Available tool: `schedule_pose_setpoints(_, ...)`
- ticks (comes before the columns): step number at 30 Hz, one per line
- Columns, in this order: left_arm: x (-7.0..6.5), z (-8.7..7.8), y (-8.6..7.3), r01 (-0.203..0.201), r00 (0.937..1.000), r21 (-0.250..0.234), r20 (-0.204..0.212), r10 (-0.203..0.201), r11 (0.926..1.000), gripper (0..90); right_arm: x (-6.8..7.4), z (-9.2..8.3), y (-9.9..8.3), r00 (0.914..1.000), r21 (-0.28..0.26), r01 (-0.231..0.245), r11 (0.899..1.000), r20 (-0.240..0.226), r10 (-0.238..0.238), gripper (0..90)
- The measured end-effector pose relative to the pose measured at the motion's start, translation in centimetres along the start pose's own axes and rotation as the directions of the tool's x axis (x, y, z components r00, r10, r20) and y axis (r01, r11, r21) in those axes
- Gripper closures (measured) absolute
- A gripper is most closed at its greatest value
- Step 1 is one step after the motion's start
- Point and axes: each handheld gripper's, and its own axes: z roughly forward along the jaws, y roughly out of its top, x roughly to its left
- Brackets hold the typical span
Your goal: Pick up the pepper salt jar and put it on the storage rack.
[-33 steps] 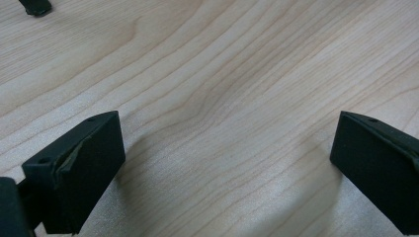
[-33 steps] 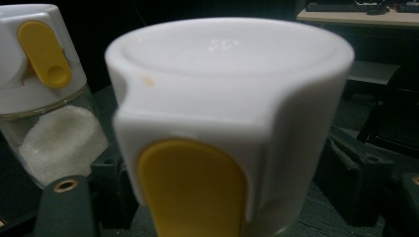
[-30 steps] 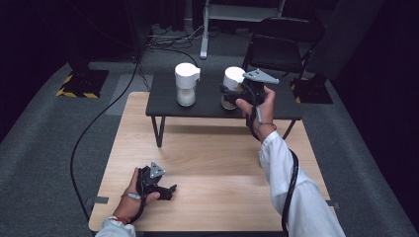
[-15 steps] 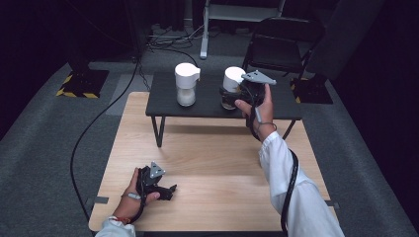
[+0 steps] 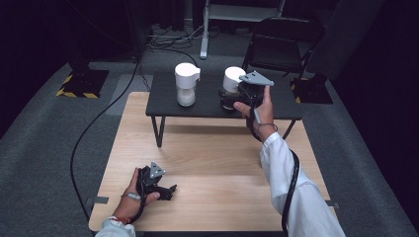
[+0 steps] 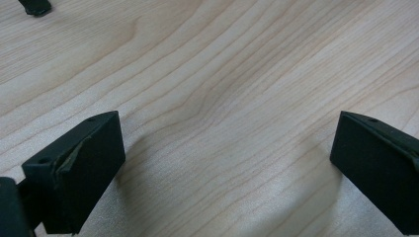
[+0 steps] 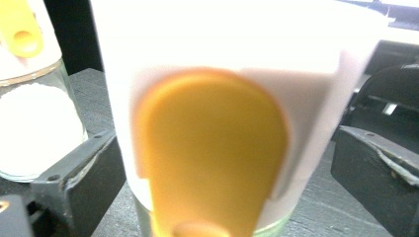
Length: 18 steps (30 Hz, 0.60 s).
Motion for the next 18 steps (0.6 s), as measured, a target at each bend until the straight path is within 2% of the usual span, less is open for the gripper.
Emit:
schedule_pose_setpoints(11, 0.0, 0.0, 0.0, 0.000, 1.0000, 0.000, 0.000, 0.000, 1.0000, 0.1, 1.0, -1.6, -0.6, 0.9938, -0.045, 0.107, 0.993, 0.035, -0.105, 0.9)
schedule_pose_setpoints(15, 0.0, 0.0, 0.0, 0.000, 1.0000, 0.000, 0.000, 0.000, 1.0000, 0.1, 1.0, -2.1, -0.9, 0.9928, -0.058, 0.118, 0.991, 0.029, -0.116, 0.9)
schedule_pose_setpoints(18, 0.0, 0.0, 0.0, 0.000, 1.0000, 0.000, 0.000, 0.000, 1.0000, 0.1, 1.2, -3.1, -1.5, 0.9875, -0.080, 0.157, 0.984, 0.024, -0.156, 0.9)
